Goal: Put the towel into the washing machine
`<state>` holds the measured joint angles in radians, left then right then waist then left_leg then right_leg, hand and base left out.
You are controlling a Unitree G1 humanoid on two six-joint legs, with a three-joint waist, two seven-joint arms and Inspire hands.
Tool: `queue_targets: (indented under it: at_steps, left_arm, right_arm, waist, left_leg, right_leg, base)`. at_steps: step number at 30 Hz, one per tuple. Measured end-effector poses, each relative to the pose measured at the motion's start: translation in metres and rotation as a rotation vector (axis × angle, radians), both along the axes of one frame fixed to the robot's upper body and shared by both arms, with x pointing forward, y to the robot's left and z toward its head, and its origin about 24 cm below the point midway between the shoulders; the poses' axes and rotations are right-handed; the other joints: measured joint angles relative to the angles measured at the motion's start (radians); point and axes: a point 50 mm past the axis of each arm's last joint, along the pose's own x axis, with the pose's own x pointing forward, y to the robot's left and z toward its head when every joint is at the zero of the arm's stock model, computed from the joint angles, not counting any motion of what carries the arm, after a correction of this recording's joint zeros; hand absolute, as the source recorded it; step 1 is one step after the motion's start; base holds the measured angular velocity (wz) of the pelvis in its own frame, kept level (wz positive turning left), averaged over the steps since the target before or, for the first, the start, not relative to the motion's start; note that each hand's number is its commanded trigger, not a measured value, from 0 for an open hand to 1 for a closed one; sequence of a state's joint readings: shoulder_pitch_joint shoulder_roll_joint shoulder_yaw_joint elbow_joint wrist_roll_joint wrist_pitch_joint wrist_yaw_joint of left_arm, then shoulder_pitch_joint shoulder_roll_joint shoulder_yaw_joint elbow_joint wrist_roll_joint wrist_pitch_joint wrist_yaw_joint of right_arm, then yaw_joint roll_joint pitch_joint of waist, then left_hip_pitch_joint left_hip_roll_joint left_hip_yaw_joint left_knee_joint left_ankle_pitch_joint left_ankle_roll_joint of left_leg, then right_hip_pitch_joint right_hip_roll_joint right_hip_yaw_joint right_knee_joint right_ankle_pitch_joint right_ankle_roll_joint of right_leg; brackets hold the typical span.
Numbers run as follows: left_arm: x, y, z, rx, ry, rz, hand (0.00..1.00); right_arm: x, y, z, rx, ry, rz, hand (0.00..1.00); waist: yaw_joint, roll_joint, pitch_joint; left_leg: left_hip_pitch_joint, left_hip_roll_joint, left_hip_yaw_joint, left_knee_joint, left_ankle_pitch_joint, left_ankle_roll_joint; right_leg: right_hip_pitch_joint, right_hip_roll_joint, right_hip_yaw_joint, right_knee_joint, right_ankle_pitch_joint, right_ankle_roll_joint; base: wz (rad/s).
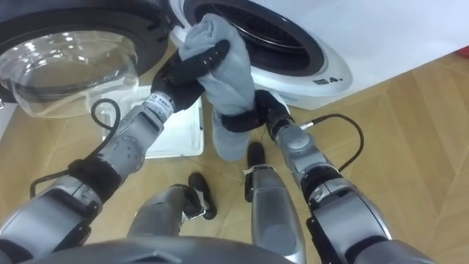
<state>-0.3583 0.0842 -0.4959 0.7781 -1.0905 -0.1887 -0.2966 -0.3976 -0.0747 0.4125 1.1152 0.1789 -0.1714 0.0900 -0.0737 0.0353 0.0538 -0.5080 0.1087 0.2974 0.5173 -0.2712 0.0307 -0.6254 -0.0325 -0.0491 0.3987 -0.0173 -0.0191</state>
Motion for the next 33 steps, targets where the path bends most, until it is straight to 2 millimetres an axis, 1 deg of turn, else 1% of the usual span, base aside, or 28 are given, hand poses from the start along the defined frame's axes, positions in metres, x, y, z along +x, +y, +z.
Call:
queue_targets:
  at_steps: [1,4,6,8,10,11,12,14,16,17,18,19,20,21,23,24,25,26,28,29,30,33]
  left_arm:
    - [-0.001,0.0,-0.001,-0.001,0.003,0.002,0.0]
    - [-0.007,0.002,-0.008,-0.008,0.036,0.007,0.0]
    - [-0.009,0.001,-0.01,-0.015,0.052,0.003,0.0]
    - [-0.009,0.003,-0.01,-0.014,0.057,0.005,0.0]
    - [-0.011,0.005,-0.012,-0.015,0.063,0.013,0.0]
    - [-0.014,0.007,-0.015,-0.012,0.072,0.016,0.0]
    - [-0.015,0.007,-0.016,-0.004,0.076,0.014,0.0]
    - [-0.025,0.016,-0.026,0.107,0.084,-0.007,0.0]
    - [-0.035,0.029,-0.037,0.211,0.115,-0.005,0.0]
    - [-0.041,0.038,-0.044,0.295,0.13,-0.004,0.0]
    - [-0.048,0.047,-0.05,0.401,0.145,-0.016,0.0]
    - [-0.052,0.052,-0.054,0.447,0.157,-0.018,0.0]
    - [-0.06,0.061,-0.062,0.536,0.187,-0.028,0.0]
    - [-0.065,0.065,-0.066,0.578,0.206,-0.033,0.0]
    - [-0.085,0.08,-0.082,0.686,0.299,-0.022,0.0]
    - [-0.089,0.083,-0.085,0.711,0.316,-0.026,0.0]
    - [-0.096,0.086,-0.09,0.753,0.342,-0.036,0.0]
    - [-0.101,0.088,-0.093,0.78,0.359,-0.049,0.0]
    - [-0.11,0.092,-0.098,0.813,0.391,-0.057,0.0]
    - [-0.115,0.095,-0.101,0.822,0.416,-0.045,0.0]
    - [-0.121,0.099,-0.104,0.828,0.445,-0.031,0.0]
    - [-0.135,0.106,-0.109,0.843,0.489,-0.02,0.0]
  right_arm:
    - [-0.001,0.0,-0.001,-0.002,0.003,0.0,1.0]
    - [-0.008,-0.005,-0.007,-0.015,0.044,-0.013,1.0]
    - [-0.009,-0.011,-0.009,-0.023,0.064,-0.034,1.0]
    - [-0.01,-0.017,-0.011,-0.013,0.084,-0.079,1.0]
    - [-0.011,-0.024,-0.012,-0.009,0.1,-0.106,1.0]
    - [-0.012,-0.026,-0.013,0.008,0.116,-0.125,1.0]
    - [-0.013,-0.028,-0.013,0.014,0.122,-0.137,1.0]
    - [-0.013,-0.041,-0.013,0.016,0.13,-0.184,1.0]
    - [-0.015,-0.053,-0.014,0.016,0.144,-0.236,1.0]
    - [-0.016,-0.063,-0.014,0.023,0.155,-0.276,1.0]
    - [-0.02,-0.074,-0.016,0.021,0.172,-0.318,1.0]
    - [-0.021,-0.079,-0.016,0.014,0.179,-0.331,1.0]
    - [-0.026,-0.089,-0.018,0.016,0.202,-0.373,1.0]
    - [-0.029,-0.093,-0.019,0.019,0.214,-0.394,1.0]
    - [-0.034,-0.105,-0.02,0.037,0.248,-0.458,1.0]
    - [-0.035,-0.107,-0.02,0.05,0.254,-0.482,1.0]
    - [-0.037,-0.112,-0.02,0.07,0.26,-0.518,1.0]
    - [-0.038,-0.117,-0.019,0.096,0.263,-0.558,1.0]
    - [-0.04,-0.125,-0.018,0.154,0.264,-0.627,1.0]
    - [-0.04,-0.128,-0.017,0.201,0.255,-0.682,1.0]
    - [-0.039,-0.131,-0.015,0.253,0.242,-0.74,1.0]
    - [-0.033,-0.14,-0.009,0.379,0.205,-0.878,1.0]
  waist:
    - [0.002,0.0,0.0]
    - [0.022,0.0,-0.0001]
    - [0.04,0.0,-0.0001]
    - [0.074,0.001,-0.0002]
    - [0.089,0.002,-0.0007]
    - [0.099,0.002,-0.0008]
    - [0.103,0.002,-0.0009]
    - [0.134,0.003,-0.0009]
    - [0.163,0.004,-0.0012]
    - [0.18,0.004,-0.0009]
    - [0.19,0.007,-0.0022]
    - [0.19,0.012,-0.0026]
    - [0.193,0.017,-0.0029]
    - [0.196,0.018,-0.0027]
    - [0.198,0.021,-0.0022]
    - [0.199,0.022,-0.0023]
    - [0.199,0.024,-0.0016]
    - [0.2,0.025,-0.0013]
    - [0.205,0.027,-0.0018]
    - [0.213,0.027,-0.0017]
    - [0.218,0.028,-0.0017]
    - [0.22,0.028,-0.0017]
  left_leg:
    - [0.001,0.0,0.0,-0.001,0.0,0.0]
    - [0.012,0.001,-0.002,-0.004,0.0,0.0]
    - [0.013,0.0,-0.004,-0.006,0.001,0.0]
    - [0.012,0.0,-0.006,-0.006,0.002,0.0]
    - [0.011,-0.002,-0.012,-0.009,0.004,-0.001]
    - [0.013,-0.01,-0.023,-0.019,0.01,-0.002]
    - [0.013,-0.015,-0.028,-0.025,0.014,-0.002]
    - [0.013,-0.02,-0.031,-0.039,0.024,0.0]
    - [0.012,-0.021,-0.039,-0.039,0.025,-0.001]
    - [0.008,-0.023,-0.049,-0.04,0.025,-0.002]
    - [0.003,-0.032,-0.07,-0.04,0.028,-0.004]
    - [0.0,-0.035,-0.081,-0.04,0.029,-0.003]
    - [-0.002,-0.039,-0.087,-0.039,0.031,0.0]
    - [-0.002,-0.042,-0.09,-0.038,0.032,0.001]
    - [-0.002,-0.062,-0.108,-0.038,0.035,0.006]
    - [-0.002,-0.067,-0.112,-0.038,0.035,0.007]
    - [-0.003,-0.072,-0.114,-0.035,0.037,0.011]
    - [-0.004,-0.084,-0.121,-0.03,0.036,0.014]
    - [-0.004,-0.094,-0.133,-0.031,0.038,0.019]
    - [-0.005,-0.1,-0.134,-0.033,0.04,0.023]
    - [-0.006,-0.103,-0.135,-0.034,0.042,0.025]
    - [-0.007,-0.109,-0.137,-0.041,0.046,0.032]
  right_leg:
    - [0.001,0.0,0.0,0.0,0.0,0.0]
    - [0.014,0.0,-0.007,-0.003,-0.001,-0.001]
    - [0.015,-0.002,-0.009,-0.003,-0.001,-0.001]
    - [0.016,-0.003,-0.011,-0.004,-0.001,-0.001]
    - [0.019,-0.006,-0.02,-0.005,-0.002,-0.002]
    - [0.022,-0.014,-0.038,-0.007,-0.003,-0.004]
    - [0.022,-0.019,-0.045,-0.006,-0.006,-0.005]
    - [0.023,-0.03,-0.063,-0.005,-0.011,-0.006]
    - [0.026,-0.033,-0.077,-0.003,-0.015,-0.008]
    - [0.026,-0.041,-0.098,-0.002,-0.018,-0.012]
    - [0.027,-0.046,-0.111,0.001,-0.023,-0.011]
    - [0.03,-0.052,-0.123,0.002,-0.027,-0.011]
    - [0.034,-0.063,-0.142,0.012,-0.037,-0.008]
    - [0.034,-0.069,-0.148,0.022,-0.044,-0.007]
    - [0.032,-0.092,-0.158,0.055,-0.067,0.002]
    - [0.032,-0.099,-0.162,0.061,-0.071,0.003]
    - [0.031,-0.114,-0.173,0.079,-0.082,0.007]
    - [0.029,-0.13,-0.179,0.103,-0.097,0.011]
    - [0.029,-0.146,-0.186,0.12,-0.108,0.018]
    - [0.029,-0.151,-0.188,0.121,-0.109,0.019]
    - [0.029,-0.159,-0.196,0.121,-0.108,0.019]
    - [0.026,-0.168,-0.198,0.121,-0.108,0.023]
  base:
    - [0.0]
    - [0.01]
    - [0.04]
    - [0.02]
    - [0.12]
    - [0.2]
    - [0.28]
    - [0.26]
    - [0.16]
    - [0.23]
    - [0.33]
    - [0.47]
    - [0.44]
    - [0.45]
    - [0.35]
    - [0.36]
    - [0.39]
    - [0.41]
    - [0.34]
    - [0.21]
    - [0.09]
    - [0.06]
